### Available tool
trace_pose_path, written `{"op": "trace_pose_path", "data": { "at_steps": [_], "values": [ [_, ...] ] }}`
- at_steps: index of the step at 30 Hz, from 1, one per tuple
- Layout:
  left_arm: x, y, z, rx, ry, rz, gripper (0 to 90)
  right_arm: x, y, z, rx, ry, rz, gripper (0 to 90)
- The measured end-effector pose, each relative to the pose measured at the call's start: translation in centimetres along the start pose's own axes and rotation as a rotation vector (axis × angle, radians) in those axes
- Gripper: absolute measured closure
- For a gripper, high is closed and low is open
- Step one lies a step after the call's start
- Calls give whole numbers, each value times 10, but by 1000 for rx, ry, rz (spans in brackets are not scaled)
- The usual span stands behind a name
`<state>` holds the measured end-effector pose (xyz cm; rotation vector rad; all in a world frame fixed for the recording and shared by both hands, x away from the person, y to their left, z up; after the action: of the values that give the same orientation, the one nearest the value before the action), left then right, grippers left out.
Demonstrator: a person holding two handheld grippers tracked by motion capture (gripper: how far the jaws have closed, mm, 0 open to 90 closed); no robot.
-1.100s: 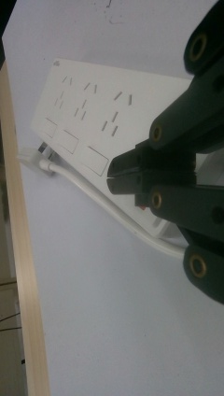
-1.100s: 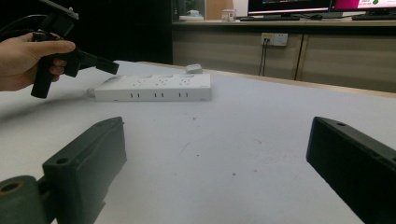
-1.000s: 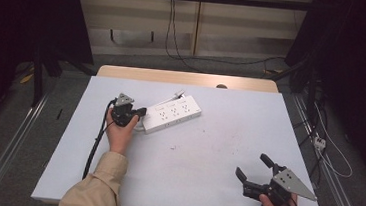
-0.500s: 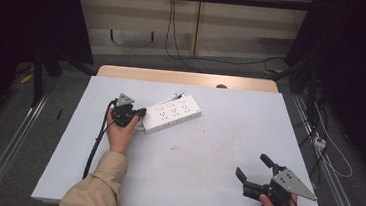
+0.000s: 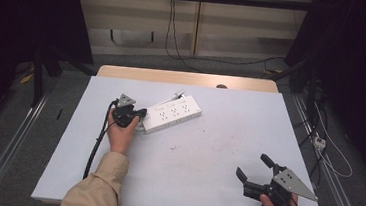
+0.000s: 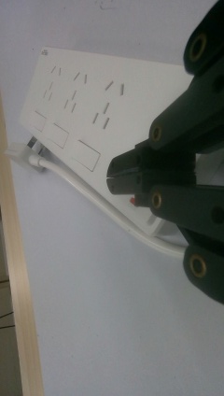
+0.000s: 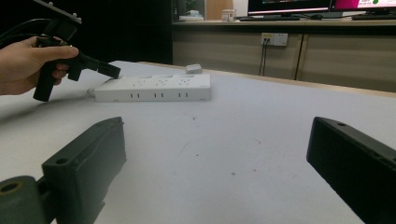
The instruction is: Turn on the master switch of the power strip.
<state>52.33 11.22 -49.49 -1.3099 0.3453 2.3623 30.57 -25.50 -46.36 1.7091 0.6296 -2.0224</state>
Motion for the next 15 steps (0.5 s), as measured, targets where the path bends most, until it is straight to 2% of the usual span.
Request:
{"op": "trace_pose_path", "data": {
  "at_steps": [15],
  "values": [
    [0,1,0,-2,-7,3,900,0,0,0,-2,-1,4,41]
  ]
}}
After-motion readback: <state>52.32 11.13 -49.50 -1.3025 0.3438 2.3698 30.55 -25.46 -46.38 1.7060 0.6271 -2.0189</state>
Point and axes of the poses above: each handheld gripper's, and its own axes: z roughly backward along the jaws, x roughly out of its underside, y roughly to its right, the point moved 7 cm from there along -z, roughly forward along the jaws, and after that the axes turned 10 degrees about -x, right-handed, at the moved point
